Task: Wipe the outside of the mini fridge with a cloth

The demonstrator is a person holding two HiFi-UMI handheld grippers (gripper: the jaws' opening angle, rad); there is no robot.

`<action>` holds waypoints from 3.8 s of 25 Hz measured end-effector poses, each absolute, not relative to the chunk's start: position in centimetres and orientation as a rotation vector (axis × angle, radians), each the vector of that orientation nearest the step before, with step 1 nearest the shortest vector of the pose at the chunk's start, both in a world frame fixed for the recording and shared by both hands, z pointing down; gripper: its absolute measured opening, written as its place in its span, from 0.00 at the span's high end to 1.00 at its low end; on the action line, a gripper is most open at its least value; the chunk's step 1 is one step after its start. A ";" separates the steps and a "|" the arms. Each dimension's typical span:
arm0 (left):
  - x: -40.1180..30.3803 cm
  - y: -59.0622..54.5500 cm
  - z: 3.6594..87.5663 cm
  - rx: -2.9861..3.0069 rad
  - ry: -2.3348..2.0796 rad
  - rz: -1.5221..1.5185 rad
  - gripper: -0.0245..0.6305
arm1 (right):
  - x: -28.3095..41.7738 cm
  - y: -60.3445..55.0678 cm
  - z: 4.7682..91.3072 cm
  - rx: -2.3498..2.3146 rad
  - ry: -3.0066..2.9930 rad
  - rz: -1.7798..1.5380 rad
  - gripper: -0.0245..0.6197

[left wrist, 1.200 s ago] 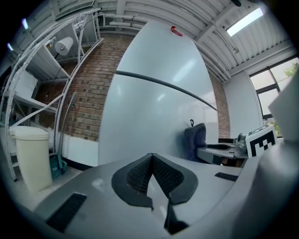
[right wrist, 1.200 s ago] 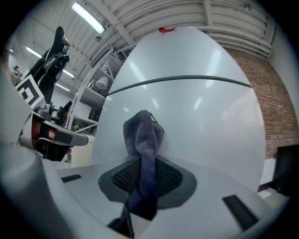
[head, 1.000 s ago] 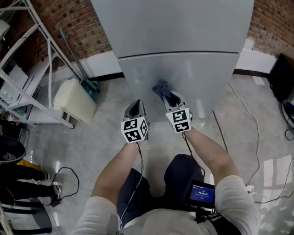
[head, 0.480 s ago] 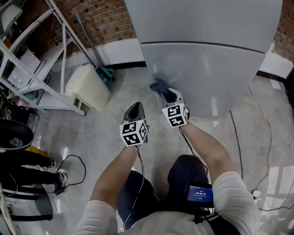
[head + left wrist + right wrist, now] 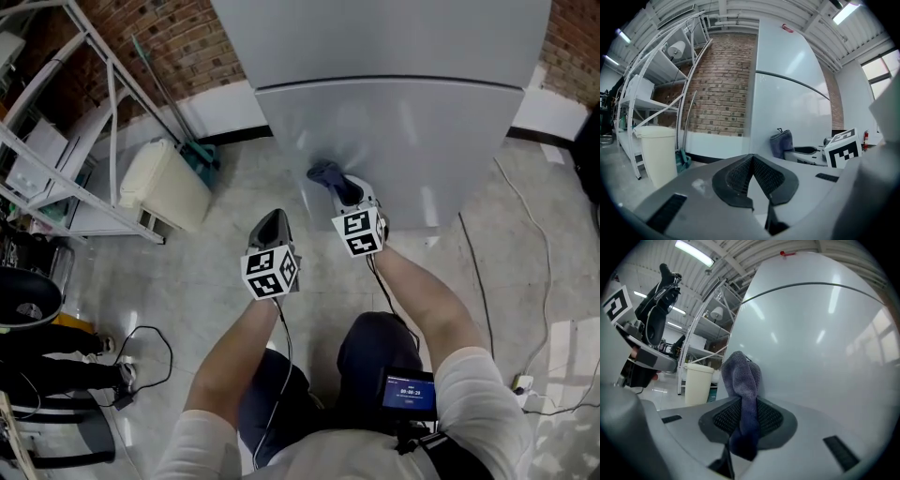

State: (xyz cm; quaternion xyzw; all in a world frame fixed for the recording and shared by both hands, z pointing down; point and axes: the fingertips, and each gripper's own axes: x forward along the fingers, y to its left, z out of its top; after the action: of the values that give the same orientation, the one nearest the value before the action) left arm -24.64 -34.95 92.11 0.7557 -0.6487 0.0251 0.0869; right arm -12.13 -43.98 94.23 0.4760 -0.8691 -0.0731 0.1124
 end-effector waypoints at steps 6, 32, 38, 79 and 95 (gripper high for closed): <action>-19.0 -36.5 92.5 2.314 -1.839 0.065 0.96 | -5.2 -44.1 94.2 1.482 -2.490 -0.215 0.83; -3.0 -39.1 94.0 2.458 -1.592 0.115 0.96 | 21.6 -45.1 93.8 1.943 -2.185 -0.033 0.83; -4.9 -38.9 94.7 2.438 -1.620 0.118 0.96 | 18.9 -43.9 94.7 1.887 -2.226 -0.035 0.83; -17.0 -35.3 102.4 2.264 -1.735 0.226 0.96 | 1.3 -44.4 106.7 1.499 -2.319 0.020 0.83; -6.1 -37.4 102.9 2.357 -1.573 0.246 0.96 | 19.4 -45.2 105.7 1.772 -2.125 0.109 0.83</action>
State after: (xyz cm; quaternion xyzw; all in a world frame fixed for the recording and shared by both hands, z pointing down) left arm -6.06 -37.41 102.94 0.8196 -0.5468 0.0856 0.1482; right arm 19.36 -45.23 105.68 0.6290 -0.7540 0.0387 0.1853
